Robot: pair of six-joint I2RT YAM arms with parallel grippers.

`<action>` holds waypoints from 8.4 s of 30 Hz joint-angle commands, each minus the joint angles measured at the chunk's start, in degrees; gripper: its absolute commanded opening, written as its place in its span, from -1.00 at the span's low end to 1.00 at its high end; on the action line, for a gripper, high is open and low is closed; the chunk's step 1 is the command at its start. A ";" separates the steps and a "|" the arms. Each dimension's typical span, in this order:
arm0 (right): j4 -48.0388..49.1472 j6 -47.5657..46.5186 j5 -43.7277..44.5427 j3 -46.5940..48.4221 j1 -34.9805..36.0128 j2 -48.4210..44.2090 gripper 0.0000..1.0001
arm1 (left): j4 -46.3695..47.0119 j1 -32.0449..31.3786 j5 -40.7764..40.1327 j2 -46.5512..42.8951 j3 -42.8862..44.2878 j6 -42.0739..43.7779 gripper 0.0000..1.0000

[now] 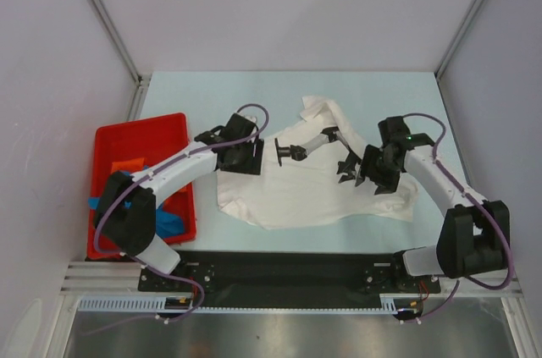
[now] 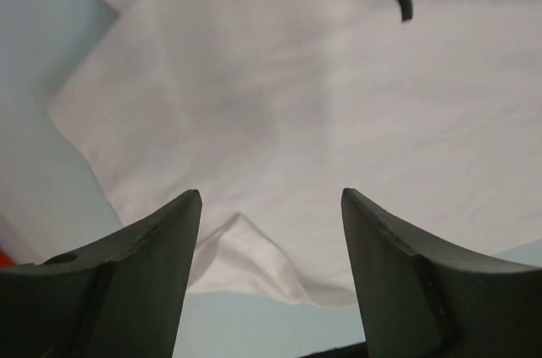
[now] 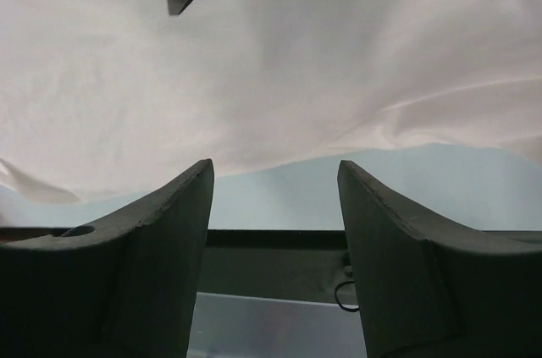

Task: Fold and stack the t-shirts
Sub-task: Flatten the tshirt out

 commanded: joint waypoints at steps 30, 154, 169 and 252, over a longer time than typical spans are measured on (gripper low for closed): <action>3.22 3.43 7.49 33.78 6.27 39.97 0.40 | -15.04 12.26 -5.73 34.45 39.83 -2.47 0.57; 8.22 13.98 2.40 -22.13 -14.65 -12.70 -1.00 | -6.86 1.27 -13.93 18.18 9.14 -3.27 -0.99; 2.24 8.26 3.37 21.85 -17.90 -2.16 -1.00 | -19.07 4.07 -24.12 7.36 36.08 -3.36 -0.99; 34.31 -9.58 0.19 78.87 -24.84 -15.50 -1.00 | 25.21 4.87 -9.62 -31.91 51.78 19.32 -1.00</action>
